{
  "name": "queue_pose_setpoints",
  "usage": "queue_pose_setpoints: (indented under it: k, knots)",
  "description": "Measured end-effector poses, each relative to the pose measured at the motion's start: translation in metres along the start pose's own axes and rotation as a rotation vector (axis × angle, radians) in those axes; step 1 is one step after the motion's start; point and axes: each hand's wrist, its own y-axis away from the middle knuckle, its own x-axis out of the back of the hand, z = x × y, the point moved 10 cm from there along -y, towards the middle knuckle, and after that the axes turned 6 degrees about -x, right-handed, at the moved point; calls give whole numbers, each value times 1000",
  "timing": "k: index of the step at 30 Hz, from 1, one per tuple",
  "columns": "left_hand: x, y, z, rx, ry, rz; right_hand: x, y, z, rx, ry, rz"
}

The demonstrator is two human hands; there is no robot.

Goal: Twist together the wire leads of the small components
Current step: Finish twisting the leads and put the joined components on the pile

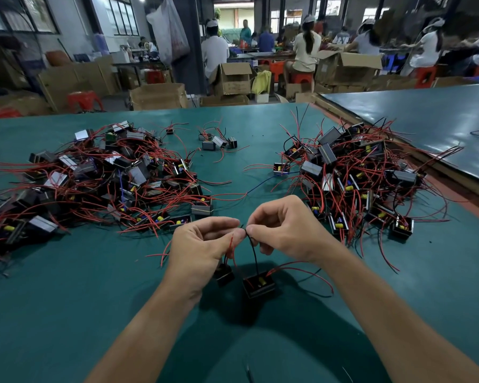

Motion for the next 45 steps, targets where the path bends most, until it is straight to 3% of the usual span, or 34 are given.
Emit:
queue_pose_setpoints:
  k: [5,9,16,30,45]
  knots:
    - [-4,2,-7,73,-115,-90,1,-1,1,38,68,36]
    - [-2,1,-5,105,-54,-64,3,2,-8,142,163,116]
    - [-3,4,-16,222,84,-54,1,2,-12,173,153,80]
    - [-11,2,-9,107,-67,-236,2,1,-10,148,88,32]
    - [-11,5,-4,63,-109,-240,-1,1,-7,80,36,-52]
